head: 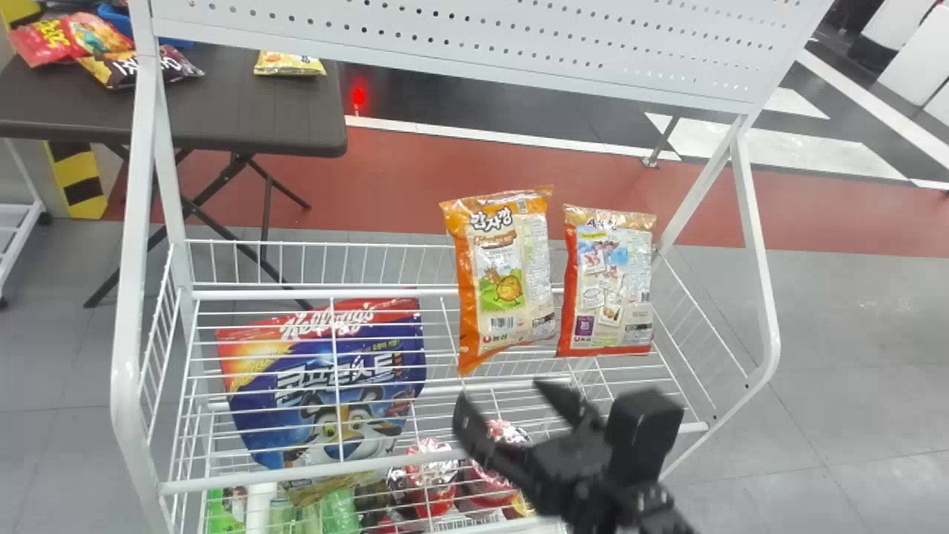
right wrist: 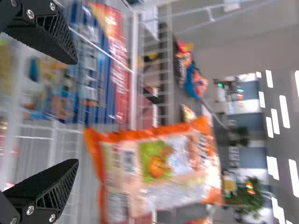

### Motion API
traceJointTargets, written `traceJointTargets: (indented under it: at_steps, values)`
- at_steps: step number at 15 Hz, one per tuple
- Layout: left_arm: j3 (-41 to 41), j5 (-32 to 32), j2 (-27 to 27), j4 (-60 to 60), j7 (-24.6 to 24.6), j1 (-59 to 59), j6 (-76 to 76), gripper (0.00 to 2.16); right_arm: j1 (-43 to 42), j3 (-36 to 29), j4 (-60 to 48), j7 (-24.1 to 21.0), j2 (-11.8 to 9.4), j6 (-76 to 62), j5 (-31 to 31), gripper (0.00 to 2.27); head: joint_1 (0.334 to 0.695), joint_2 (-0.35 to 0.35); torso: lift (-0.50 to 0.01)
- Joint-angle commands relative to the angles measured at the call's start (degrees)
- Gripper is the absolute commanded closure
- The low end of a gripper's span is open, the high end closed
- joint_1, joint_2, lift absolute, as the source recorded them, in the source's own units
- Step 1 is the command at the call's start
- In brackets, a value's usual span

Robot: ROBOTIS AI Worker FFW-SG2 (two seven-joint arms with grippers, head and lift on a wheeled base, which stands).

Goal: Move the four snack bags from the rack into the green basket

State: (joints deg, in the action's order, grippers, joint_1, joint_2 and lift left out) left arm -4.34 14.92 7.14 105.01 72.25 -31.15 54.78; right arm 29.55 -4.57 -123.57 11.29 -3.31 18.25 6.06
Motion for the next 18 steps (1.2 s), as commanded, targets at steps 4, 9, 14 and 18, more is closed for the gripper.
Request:
traceJointTargets:
  at_steps: [4, 9, 14, 18]
  values:
    - [0.38, -0.07, 0.06, 0.1, -0.01, -0.14, 0.03, 1.85, -19.01, -1.15, 13.97, -1.98, 0.23, -0.01, -5.27, 0.07, 0.695, -0.35, 0.0]
    - [0.21, -0.07, 0.06, -0.07, -0.18, 0.3, 0.21, 1.85, -28.32, -3.61, 25.83, 1.63, -0.47, 3.33, -6.77, 0.36, 0.695, -0.35, 0.0]
    - [0.12, -0.07, -0.11, -0.16, -0.18, 0.39, 0.21, 1.85, -29.38, -4.66, 26.27, 10.42, -0.56, 8.61, -6.5, 2.14, 0.695, -0.35, 0.0]
    - [0.12, -0.07, -0.11, -0.07, -0.09, 0.12, 0.21, 1.85, -26.39, -5.45, 22.23, 10.42, -0.47, 8.96, -5.27, 2.15, 0.695, -0.35, 0.0]
